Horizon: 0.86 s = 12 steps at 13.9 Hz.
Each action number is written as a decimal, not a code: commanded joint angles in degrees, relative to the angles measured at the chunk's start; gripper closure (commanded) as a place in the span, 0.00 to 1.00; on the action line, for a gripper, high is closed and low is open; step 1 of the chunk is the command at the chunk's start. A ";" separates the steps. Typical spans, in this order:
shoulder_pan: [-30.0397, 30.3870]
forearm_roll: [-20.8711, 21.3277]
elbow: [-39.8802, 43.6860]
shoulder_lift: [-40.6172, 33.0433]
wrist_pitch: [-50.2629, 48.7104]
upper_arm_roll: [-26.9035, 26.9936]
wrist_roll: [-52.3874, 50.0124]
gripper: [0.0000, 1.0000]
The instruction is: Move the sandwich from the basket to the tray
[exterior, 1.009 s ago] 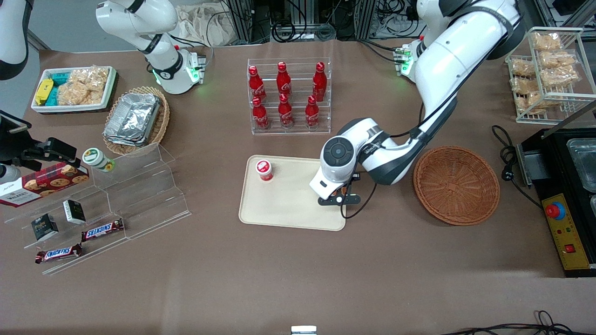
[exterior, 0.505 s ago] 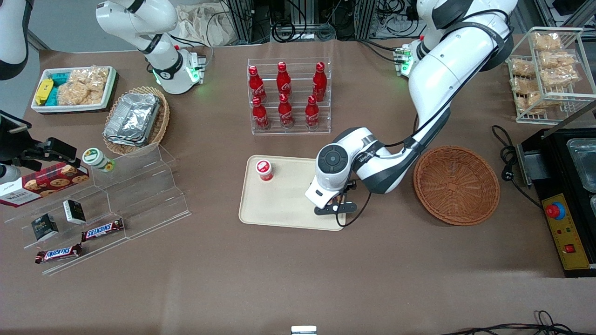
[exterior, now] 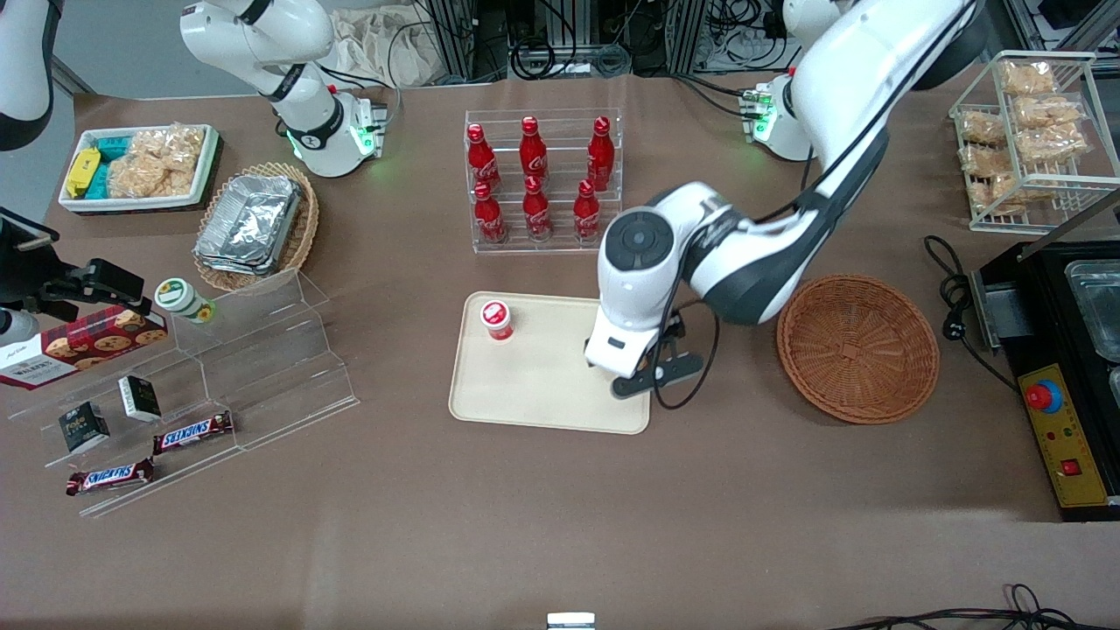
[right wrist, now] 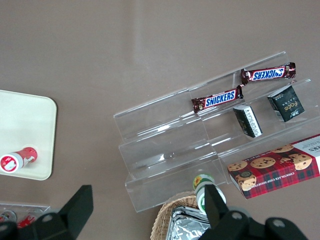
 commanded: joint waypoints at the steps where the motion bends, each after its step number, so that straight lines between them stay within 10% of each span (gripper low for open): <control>1: 2.84 -3.74 -1.85 -7.88 -7.24 0.48 -0.50 0.00; 12: 25.15 -20.00 -3.60 -23.72 -17.46 0.48 28.91 0.00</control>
